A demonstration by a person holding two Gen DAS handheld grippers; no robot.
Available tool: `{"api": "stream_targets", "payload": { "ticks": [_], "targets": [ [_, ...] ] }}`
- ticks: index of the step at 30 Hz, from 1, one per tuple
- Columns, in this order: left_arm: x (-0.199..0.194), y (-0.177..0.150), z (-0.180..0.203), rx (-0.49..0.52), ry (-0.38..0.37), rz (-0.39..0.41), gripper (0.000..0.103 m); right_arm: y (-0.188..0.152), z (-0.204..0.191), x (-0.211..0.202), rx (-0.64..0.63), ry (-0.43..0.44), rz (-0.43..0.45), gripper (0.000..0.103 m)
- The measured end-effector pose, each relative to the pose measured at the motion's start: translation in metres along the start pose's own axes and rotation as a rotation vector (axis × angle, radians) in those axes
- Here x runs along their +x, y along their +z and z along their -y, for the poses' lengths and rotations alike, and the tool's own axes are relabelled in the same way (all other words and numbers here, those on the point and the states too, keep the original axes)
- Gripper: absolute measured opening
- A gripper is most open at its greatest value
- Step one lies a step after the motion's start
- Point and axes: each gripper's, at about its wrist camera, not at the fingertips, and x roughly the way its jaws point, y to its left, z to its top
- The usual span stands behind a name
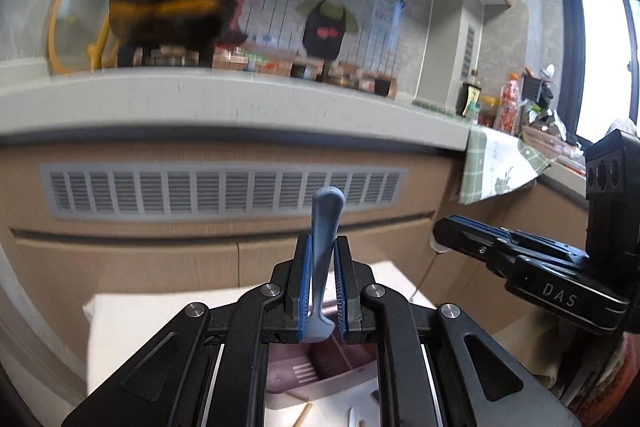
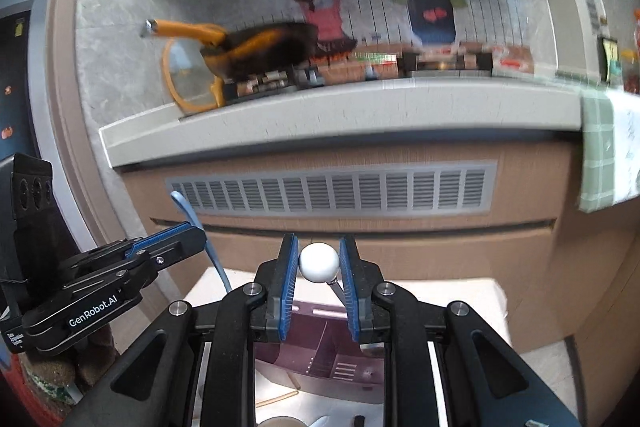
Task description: Organize utensils
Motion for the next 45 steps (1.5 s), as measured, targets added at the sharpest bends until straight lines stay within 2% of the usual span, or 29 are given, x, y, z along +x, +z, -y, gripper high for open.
{"api": "stream_targets", "payload": {
  "ticks": [10, 16, 20, 22, 25, 29, 32, 36, 41, 45],
  "targets": [
    [0.058, -0.05, -0.019, -0.049, -0.03, -0.161, 0.011, -0.045, 0.029, 0.054, 0.064, -0.021, -0.146, 0.019],
    [0.06, -0.068, -0.019, -0.089, -0.074, -0.214, 0.014, -0.064, 0.04, 0.067, 0.094, -0.009, -0.217, 0.022],
    [0.043, -0.08, -0.016, -0.066, -0.033, -0.213, 0.025, -0.066, 0.031, 0.049, 0.02, -0.03, -0.167, 0.022],
    [0.033, -0.091, -0.015, -0.043, 0.016, -0.237, 0.025, -0.066, 0.02, 0.031, -0.042, -0.057, -0.127, 0.022],
    [0.015, -0.113, -0.014, -0.02, 0.044, -0.29, 0.025, -0.072, 0.008, 0.009, -0.106, -0.091, -0.116, 0.022],
    [-0.014, -0.154, -0.011, -0.02, 0.058, -0.376, 0.025, -0.101, -0.001, -0.006, -0.156, -0.121, -0.187, 0.022],
    [-0.034, -0.185, -0.008, -0.045, 0.072, -0.441, 0.025, -0.135, -0.009, -0.016, -0.195, -0.149, -0.253, 0.022],
    [-0.058, -0.218, -0.006, -0.079, 0.1, -0.499, 0.025, -0.172, -0.012, -0.028, -0.153, -0.134, -0.323, 0.022],
    [-0.086, -0.242, -0.016, -0.162, 0.166, -0.507, 0.025, -0.212, -0.021, -0.033, -0.062, -0.047, -0.415, 0.022],
    [-0.1, -0.249, -0.008, -0.137, 0.184, -0.502, 0.025, -0.225, -0.029, -0.025, -0.014, -0.014, -0.479, 0.022]
  ]
}}
